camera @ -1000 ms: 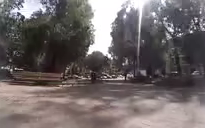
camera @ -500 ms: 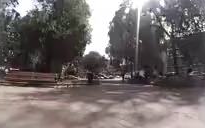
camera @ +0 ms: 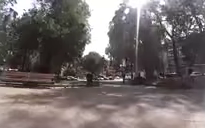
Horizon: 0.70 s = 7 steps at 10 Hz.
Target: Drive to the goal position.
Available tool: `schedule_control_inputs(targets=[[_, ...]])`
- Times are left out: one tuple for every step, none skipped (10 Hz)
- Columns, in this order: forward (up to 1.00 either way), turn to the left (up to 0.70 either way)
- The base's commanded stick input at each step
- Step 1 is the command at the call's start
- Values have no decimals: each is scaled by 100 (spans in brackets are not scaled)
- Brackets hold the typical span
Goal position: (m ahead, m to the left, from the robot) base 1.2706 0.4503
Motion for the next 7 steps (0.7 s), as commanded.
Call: schedule_control_inputs(targets=[[70, 0], [70, -19], [70, -35], [70, -35], [70, -34], [70, -21], [70, 0]])
